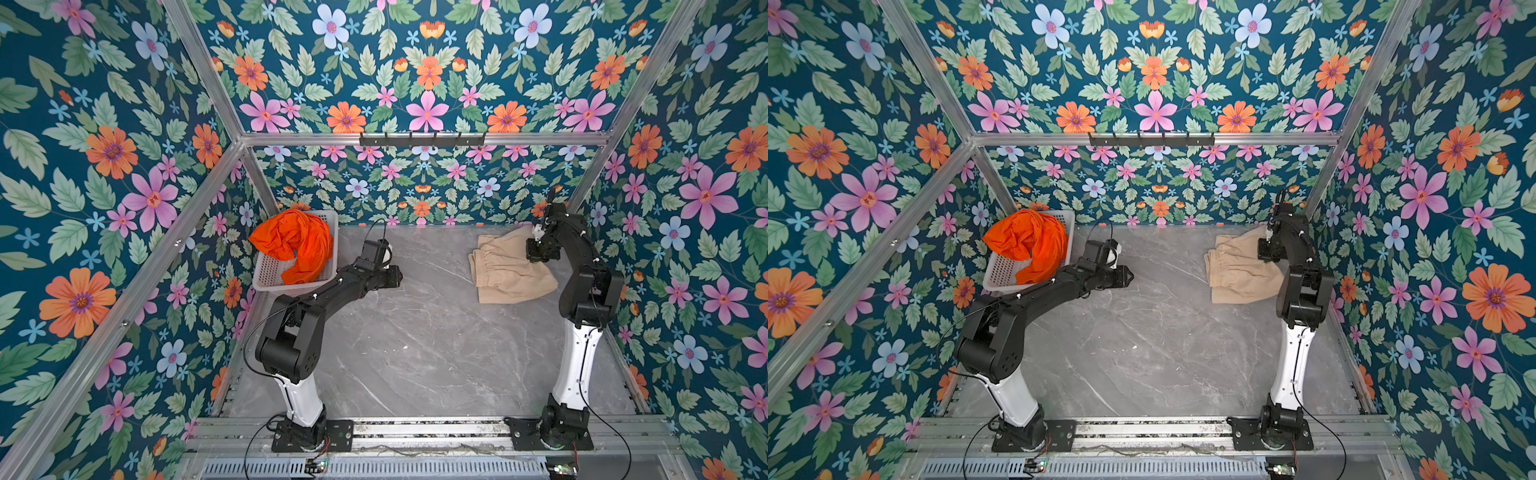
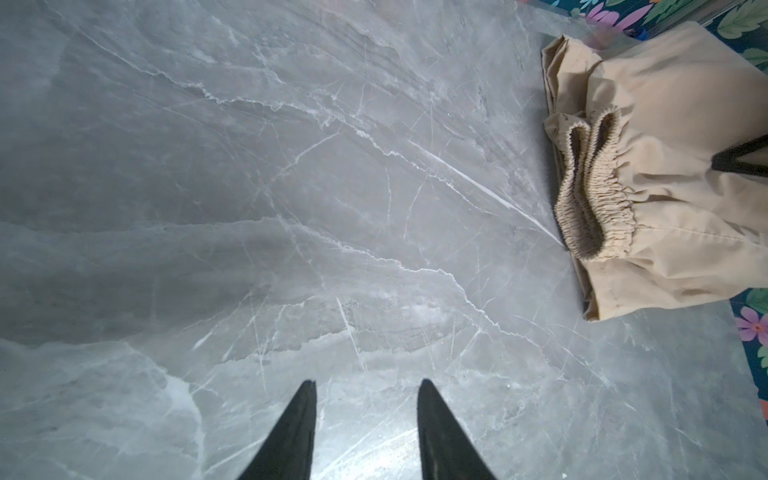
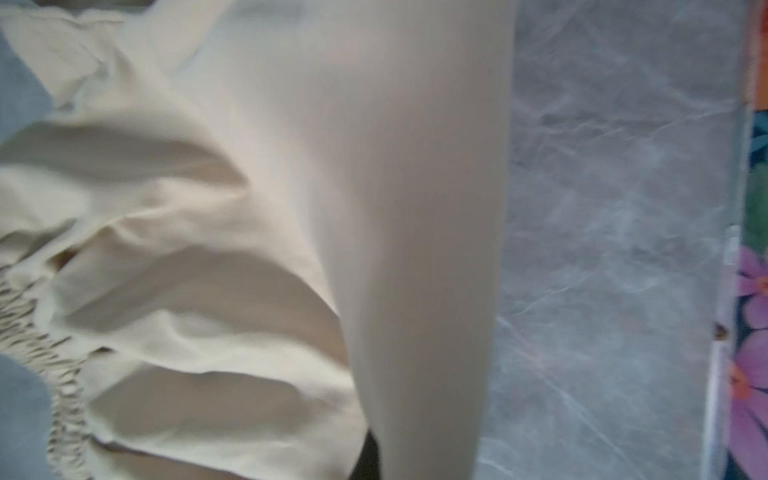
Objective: Fold and stack the shorts
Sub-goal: 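Drag the folded shorts with the right gripper to the far table corner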
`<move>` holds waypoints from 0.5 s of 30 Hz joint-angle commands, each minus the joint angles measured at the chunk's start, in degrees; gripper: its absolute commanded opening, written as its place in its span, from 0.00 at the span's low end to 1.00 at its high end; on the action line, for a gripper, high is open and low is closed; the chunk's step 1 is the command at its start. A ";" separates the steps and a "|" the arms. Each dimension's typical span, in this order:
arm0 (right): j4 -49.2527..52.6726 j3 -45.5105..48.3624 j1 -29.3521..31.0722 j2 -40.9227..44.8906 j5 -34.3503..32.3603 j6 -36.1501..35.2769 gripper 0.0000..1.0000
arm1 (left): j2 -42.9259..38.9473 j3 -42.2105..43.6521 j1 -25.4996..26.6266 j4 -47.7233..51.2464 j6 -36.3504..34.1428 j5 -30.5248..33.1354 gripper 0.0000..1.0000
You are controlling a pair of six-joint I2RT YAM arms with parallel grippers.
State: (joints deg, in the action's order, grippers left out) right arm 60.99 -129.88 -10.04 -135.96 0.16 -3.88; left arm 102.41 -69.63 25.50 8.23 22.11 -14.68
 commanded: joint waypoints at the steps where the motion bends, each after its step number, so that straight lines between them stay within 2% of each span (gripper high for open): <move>1: 6.97 -9.49 -1.08 -4.29 -9.04 -2.60 0.09 | 0.07 -0.67 -0.10 1.39 -1.13 1.12 0.43; 2: 6.99 -12.22 -1.58 -5.38 -9.35 -2.46 0.15 | 0.08 -0.85 -0.15 1.52 -1.13 1.28 0.43; 5: 4.88 -15.23 -2.09 -5.71 -10.32 -2.27 0.55 | 0.16 -1.50 -0.18 1.97 -1.13 1.54 0.43; 6: 4.34 -14.97 -2.04 -4.95 -9.92 -2.00 0.63 | 0.09 -1.70 -0.18 2.19 -1.11 1.63 0.43; 10: 0.38 -9.22 -0.74 1.09 -10.51 -0.12 0.66 | -0.74 -1.60 -0.18 2.20 -0.75 1.64 0.43; 13: -4.05 0.25 1.44 7.91 -11.07 0.45 0.66 | -2.04 -0.94 -0.18 1.91 -0.12 1.49 0.43; 15: -7.17 8.21 3.00 12.41 -7.32 2.36 0.66 | -3.21 -0.07 -0.14 1.49 0.27 1.61 0.43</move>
State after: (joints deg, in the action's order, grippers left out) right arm 58.02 -128.27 -8.47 -127.37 -9.52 -4.03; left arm 100.33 -70.24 25.34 10.28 22.20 -13.47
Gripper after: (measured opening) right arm 0.661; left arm 0.427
